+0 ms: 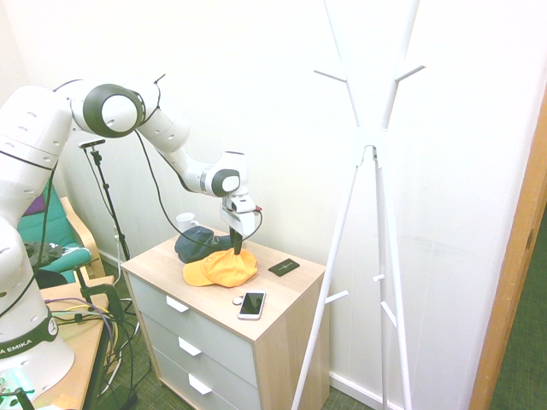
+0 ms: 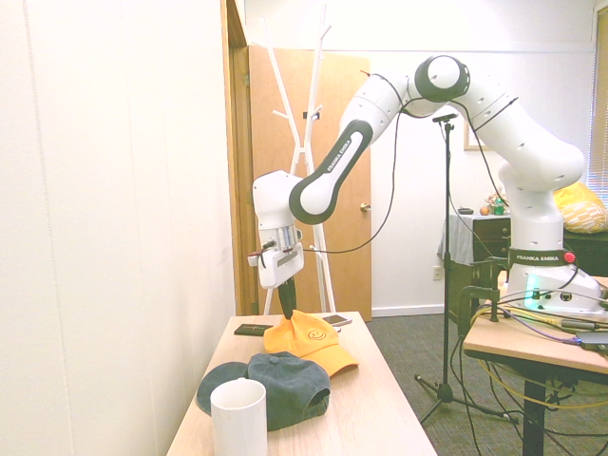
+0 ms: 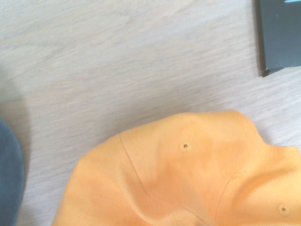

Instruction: Hang the cap

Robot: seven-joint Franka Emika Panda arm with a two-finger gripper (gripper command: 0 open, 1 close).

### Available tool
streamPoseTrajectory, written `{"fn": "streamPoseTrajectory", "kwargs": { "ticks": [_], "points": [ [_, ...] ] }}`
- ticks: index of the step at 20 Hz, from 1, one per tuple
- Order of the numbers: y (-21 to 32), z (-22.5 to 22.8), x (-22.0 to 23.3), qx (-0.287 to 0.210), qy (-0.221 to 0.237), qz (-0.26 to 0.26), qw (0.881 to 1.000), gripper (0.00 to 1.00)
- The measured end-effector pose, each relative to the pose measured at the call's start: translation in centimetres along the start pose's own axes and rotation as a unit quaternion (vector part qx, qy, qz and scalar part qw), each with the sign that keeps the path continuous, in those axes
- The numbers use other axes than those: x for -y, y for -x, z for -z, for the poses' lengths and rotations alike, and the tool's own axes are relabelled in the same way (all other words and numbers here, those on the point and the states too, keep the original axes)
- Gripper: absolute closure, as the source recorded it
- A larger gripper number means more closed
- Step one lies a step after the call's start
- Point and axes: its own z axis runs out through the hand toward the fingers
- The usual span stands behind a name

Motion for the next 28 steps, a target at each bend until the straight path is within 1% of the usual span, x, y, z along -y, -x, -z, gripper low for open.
{"fn": "streamPoseTrajectory", "kwargs": {
  "ticks": [5, 10, 13, 17, 23, 28],
  "points": [
    [-0.3, 0.0, -0.1, -0.006, 0.003, 0.003, 1.000, 1.00],
    [-0.9, 1.5, -0.4, -0.054, 0.015, 0.018, 0.998, 1.00],
    [-1.6, 3.9, -0.9, -0.090, 0.024, 0.023, 0.995, 1.00],
    [-2.3, 7.4, -2.3, -0.144, 0.041, 0.019, 0.988, 1.00],
    [-3.2, 12.5, -5.7, -0.177, 0.057, 0.004, 0.982, 1.00],
    [-4.2, 18.2, -8.2, -0.199, 0.048, -0.016, 0.979, 1.00]
  ]
}}
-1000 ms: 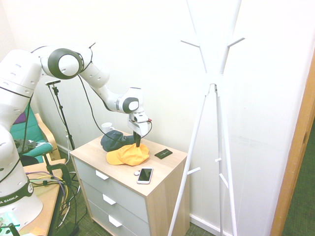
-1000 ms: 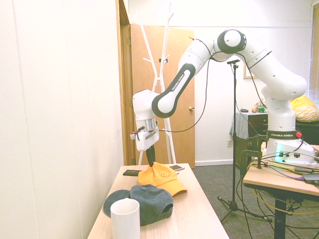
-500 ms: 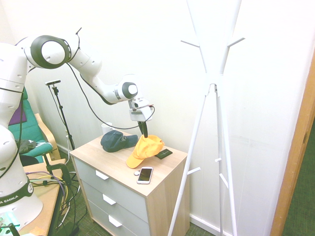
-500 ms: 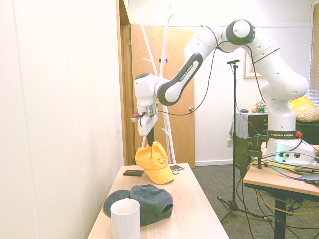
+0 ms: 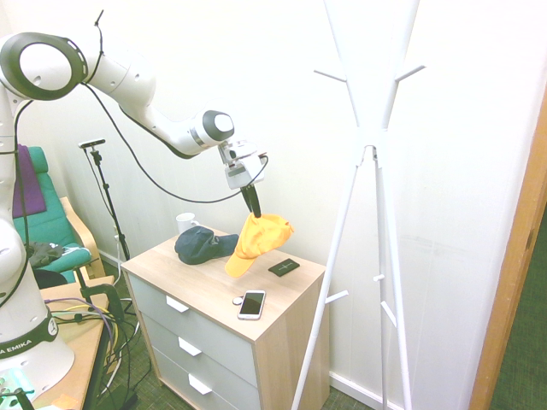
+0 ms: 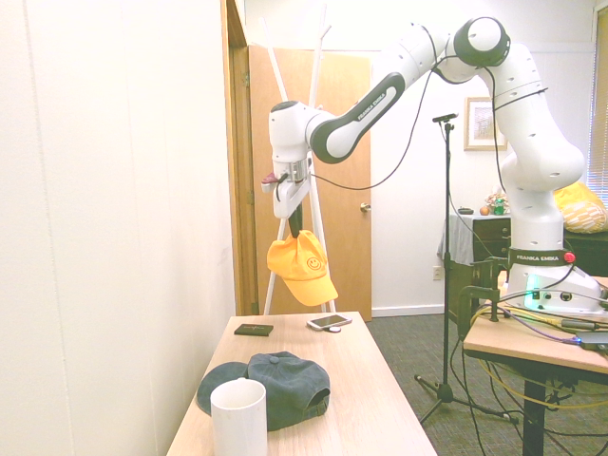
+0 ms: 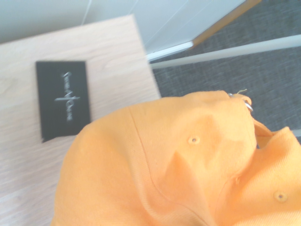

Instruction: Hang the cap

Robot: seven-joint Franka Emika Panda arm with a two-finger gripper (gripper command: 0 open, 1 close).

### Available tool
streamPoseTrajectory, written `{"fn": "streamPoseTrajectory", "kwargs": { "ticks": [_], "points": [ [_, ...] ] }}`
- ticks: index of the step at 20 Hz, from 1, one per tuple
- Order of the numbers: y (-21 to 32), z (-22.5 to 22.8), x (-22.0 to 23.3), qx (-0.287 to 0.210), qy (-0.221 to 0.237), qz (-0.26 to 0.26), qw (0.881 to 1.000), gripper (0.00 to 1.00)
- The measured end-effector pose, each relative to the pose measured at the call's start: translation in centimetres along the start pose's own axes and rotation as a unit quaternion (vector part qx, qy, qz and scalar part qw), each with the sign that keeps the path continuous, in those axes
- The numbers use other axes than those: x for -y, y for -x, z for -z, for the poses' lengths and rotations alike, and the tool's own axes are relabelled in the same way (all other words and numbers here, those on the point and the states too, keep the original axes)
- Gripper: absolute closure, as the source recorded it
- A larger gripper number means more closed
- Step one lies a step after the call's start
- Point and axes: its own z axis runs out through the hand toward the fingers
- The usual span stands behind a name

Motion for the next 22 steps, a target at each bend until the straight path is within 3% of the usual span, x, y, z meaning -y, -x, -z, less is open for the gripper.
{"fn": "streamPoseTrajectory", "kwargs": {
  "ticks": [7, 16, 22],
  "points": [
    [-3.2, 5.0, -3.6, -0.037, 0.012, -0.020, 0.999, 1.00],
    [-7.3, 8.2, -9.1, -0.120, 0.091, 0.007, 0.989, 1.00],
    [-9.4, 12.8, -11.8, -0.159, 0.096, 0.008, 0.983, 1.00]
  ]
}}
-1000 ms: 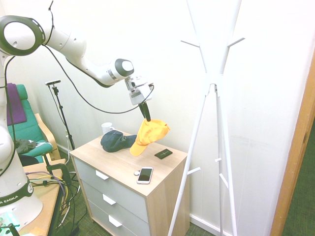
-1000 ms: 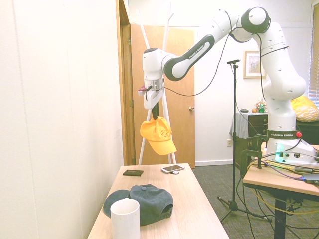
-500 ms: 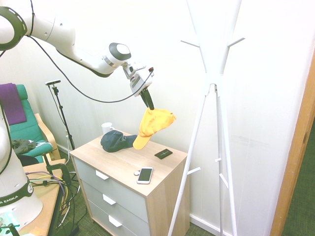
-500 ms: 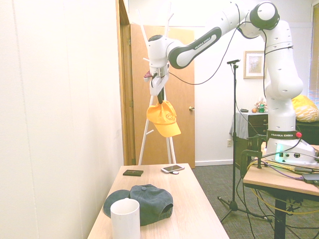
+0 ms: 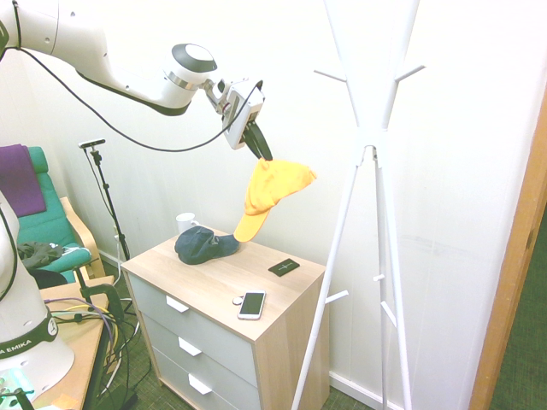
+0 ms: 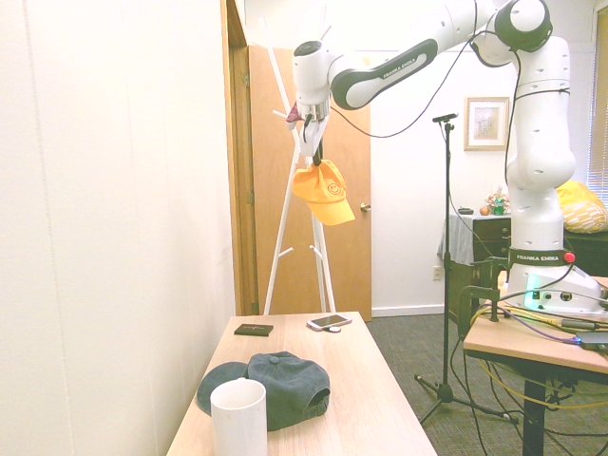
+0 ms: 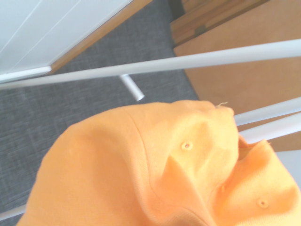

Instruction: Hang the cap

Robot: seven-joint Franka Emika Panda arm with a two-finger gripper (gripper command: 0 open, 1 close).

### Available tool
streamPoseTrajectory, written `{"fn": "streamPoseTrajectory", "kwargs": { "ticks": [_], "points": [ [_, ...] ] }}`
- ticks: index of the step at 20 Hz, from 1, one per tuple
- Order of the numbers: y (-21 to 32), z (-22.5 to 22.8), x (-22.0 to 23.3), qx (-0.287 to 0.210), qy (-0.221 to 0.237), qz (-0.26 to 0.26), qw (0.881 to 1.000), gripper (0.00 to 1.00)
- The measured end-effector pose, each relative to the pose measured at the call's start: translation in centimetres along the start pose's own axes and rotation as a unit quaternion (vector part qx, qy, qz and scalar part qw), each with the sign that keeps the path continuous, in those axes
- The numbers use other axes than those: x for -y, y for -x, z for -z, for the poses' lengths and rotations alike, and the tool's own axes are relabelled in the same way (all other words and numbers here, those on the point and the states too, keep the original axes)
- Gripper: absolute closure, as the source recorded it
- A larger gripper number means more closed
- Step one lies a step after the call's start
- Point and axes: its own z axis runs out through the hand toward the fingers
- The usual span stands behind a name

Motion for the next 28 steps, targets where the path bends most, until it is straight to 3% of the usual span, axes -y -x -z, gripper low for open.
{"fn": "streamPoseTrajectory", "kwargs": {
  "ticks": [7, 21, 28],
  "points": [
    [-4.6, 2.3, -2.5, -0.050, 0.025, 0.009, 0.998, 1.00],
    [-10.3, 9.7, -3.4, -0.151, 0.077, 0.011, 0.985, 1.00],
    [-11.9, 12.3, -3.6, -0.175, 0.091, 0.008, 0.980, 1.00]
  ]
}}
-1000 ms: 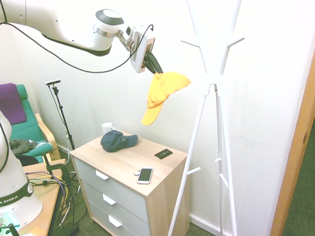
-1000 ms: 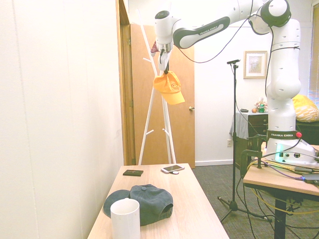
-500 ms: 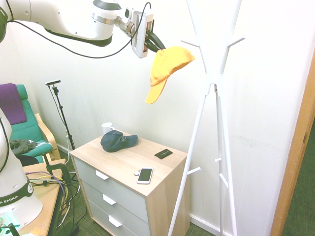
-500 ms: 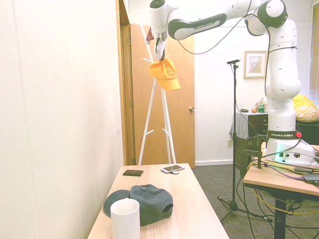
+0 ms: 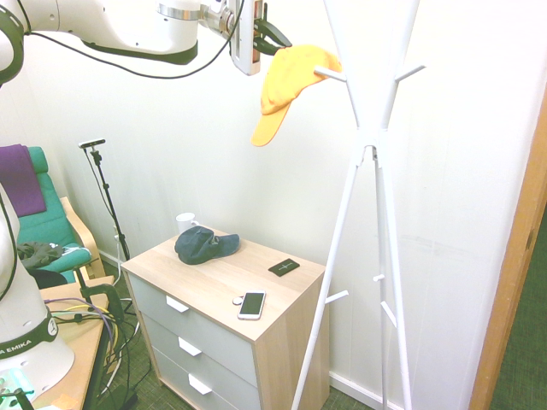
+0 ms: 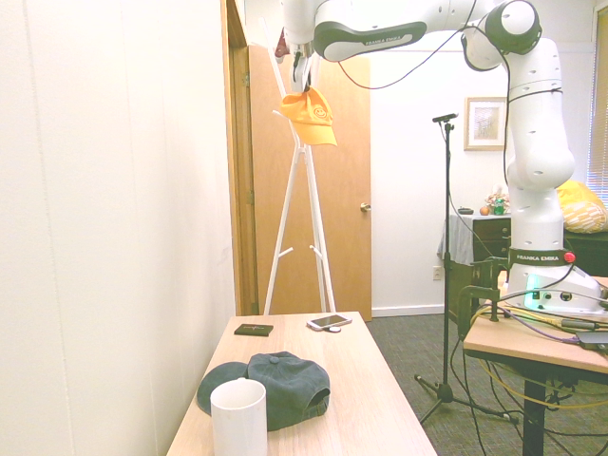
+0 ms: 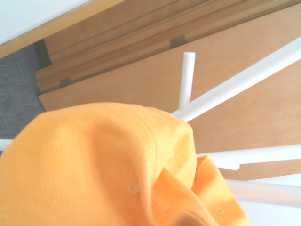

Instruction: Hang the cap

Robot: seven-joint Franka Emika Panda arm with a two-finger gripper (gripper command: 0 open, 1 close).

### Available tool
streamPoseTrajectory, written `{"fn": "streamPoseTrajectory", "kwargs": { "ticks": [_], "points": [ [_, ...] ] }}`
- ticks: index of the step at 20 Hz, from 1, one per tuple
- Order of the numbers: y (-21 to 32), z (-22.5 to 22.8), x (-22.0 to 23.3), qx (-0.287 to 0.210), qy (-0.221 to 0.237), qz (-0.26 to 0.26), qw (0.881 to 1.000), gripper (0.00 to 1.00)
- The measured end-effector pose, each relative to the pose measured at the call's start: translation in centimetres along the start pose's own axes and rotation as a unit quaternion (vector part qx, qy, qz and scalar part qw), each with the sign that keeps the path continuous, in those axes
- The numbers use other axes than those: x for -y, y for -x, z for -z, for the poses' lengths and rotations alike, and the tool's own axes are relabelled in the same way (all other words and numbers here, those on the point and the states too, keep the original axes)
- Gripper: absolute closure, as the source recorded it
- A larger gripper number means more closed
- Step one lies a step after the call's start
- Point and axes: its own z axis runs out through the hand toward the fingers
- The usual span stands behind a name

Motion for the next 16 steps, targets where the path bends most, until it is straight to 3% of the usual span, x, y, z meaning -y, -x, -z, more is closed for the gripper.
{"fn": "streamPoseTrajectory", "kwargs": {
  "ticks": [8, 16],
  "points": [
    [0.4, 2.7, 0.3, -0.015, 0.013, 0.006, 1.000, 1.00],
    [-0.6, 1.0, -1.9, -0.001, 0.039, -0.013, 0.999, 1.00]
  ]
}}
